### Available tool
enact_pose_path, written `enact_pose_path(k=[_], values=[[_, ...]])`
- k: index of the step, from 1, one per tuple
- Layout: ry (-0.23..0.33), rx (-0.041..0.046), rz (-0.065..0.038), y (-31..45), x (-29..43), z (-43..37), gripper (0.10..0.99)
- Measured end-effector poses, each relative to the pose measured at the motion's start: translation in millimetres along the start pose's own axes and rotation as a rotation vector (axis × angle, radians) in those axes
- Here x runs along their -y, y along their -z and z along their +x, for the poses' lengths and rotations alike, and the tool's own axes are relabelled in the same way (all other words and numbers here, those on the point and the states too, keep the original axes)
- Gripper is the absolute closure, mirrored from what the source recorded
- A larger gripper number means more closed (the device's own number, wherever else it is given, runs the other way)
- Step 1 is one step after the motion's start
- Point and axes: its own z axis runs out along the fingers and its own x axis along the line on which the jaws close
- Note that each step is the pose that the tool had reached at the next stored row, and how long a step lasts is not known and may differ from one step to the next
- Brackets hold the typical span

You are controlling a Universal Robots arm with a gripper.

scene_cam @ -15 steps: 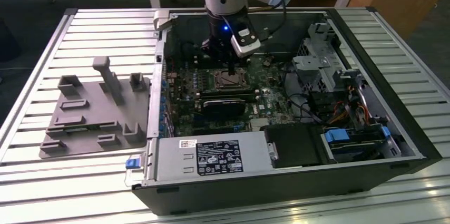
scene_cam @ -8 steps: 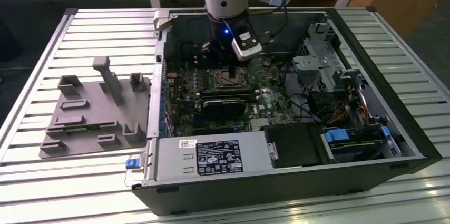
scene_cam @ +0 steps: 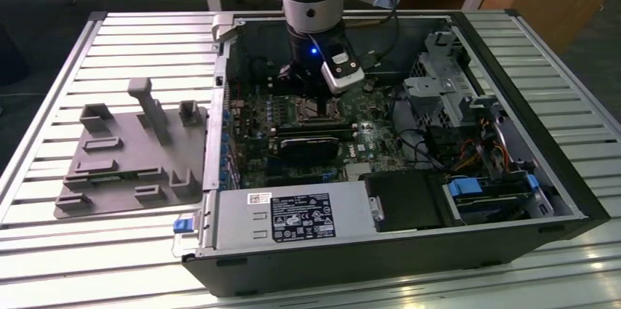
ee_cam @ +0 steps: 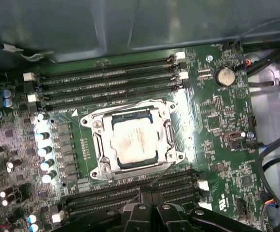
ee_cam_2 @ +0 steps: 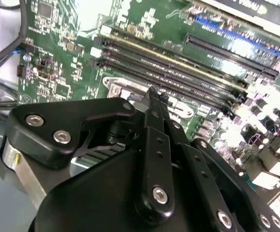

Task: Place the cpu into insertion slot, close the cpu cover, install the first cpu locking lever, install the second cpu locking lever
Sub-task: 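Install the second cpu locking lever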

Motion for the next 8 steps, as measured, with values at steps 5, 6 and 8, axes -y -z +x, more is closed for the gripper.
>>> enact_pose_path(k=[5,6,8], values=[[0.000,0.0000,0.000,0.0,0.6,-0.1,0.984],[0.000,-0.0027,0.001,-0.1,0.7,-0.2,0.984],[0.000,-0.0267,0.005,-0.8,0.7,-0.3,0.984]])
